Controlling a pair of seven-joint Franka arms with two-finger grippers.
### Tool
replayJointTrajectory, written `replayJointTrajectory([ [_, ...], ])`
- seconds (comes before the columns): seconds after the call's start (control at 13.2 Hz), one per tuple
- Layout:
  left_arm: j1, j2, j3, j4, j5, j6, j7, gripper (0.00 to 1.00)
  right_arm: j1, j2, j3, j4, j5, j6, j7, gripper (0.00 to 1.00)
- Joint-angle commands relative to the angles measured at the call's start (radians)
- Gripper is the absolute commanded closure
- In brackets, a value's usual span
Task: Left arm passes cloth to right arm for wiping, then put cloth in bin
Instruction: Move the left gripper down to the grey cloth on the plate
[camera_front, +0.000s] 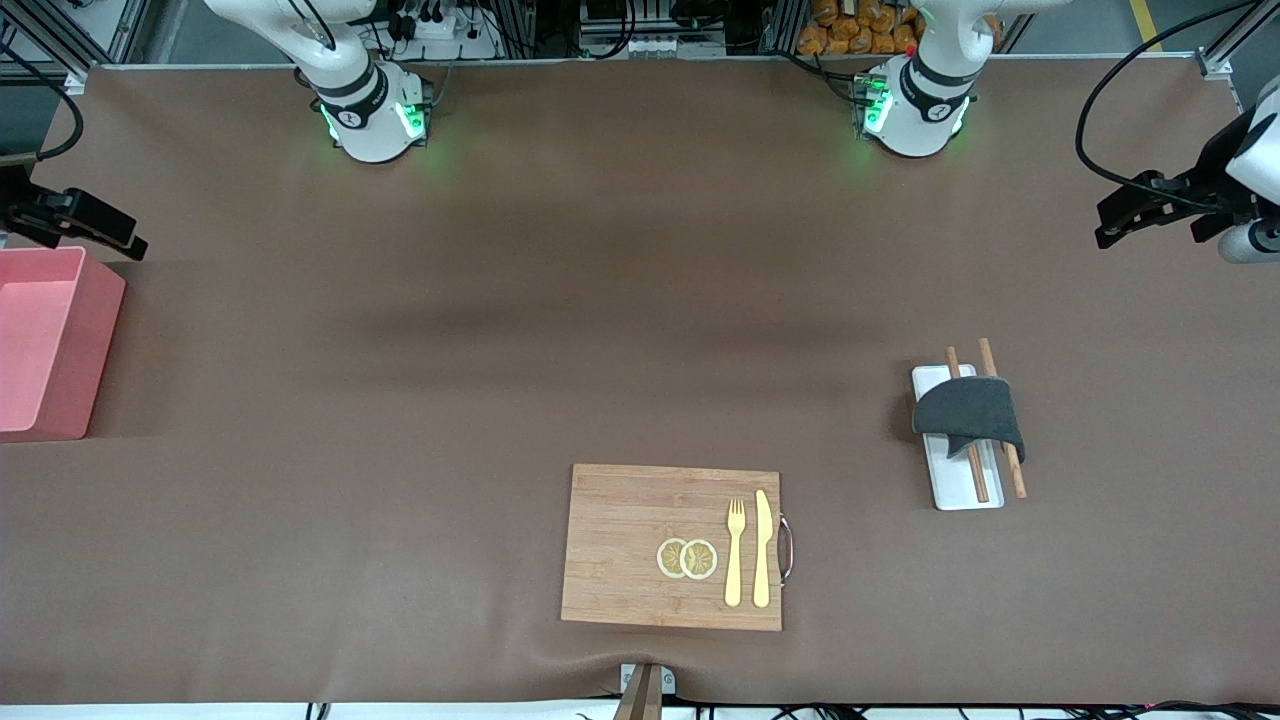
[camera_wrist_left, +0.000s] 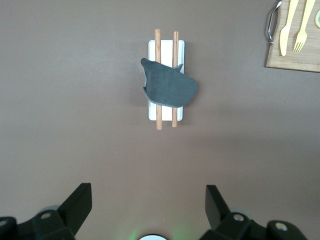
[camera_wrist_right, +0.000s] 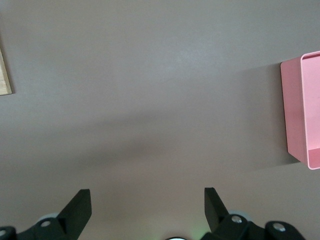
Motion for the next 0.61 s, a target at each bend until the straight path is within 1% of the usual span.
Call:
replayJointTrajectory([
  [0.0,-0.028,0.026,0.012,0.036,0.008,-0.025,0.0,0.0,0.019,-0.011,-0.009,0.003,-0.011,-0.002,0.019,0.0],
  [0.23,-0.016,0.051,0.013,0.039,0.002,-0.022,0.002,0.0,0.019,-0.009,-0.009,0.003,-0.009,-0.004,0.021,0.0],
  [0.38,-0.02,0.088,0.012,0.038,0.007,-0.015,0.008,0.0,0.019,-0.011,-0.009,0.003,-0.009,-0.004,0.021,0.0],
  [0.45,-0.02,0.112,0.012,0.038,-0.001,0.006,-0.001,0.0,0.019,-0.011,-0.009,0.003,-0.011,-0.004,0.021,0.0],
  [0.53,-0.016,0.138,0.012,0.031,-0.002,0.055,-0.004,0.0,0.019,-0.009,-0.009,0.003,-0.009,-0.004,0.021,0.0],
])
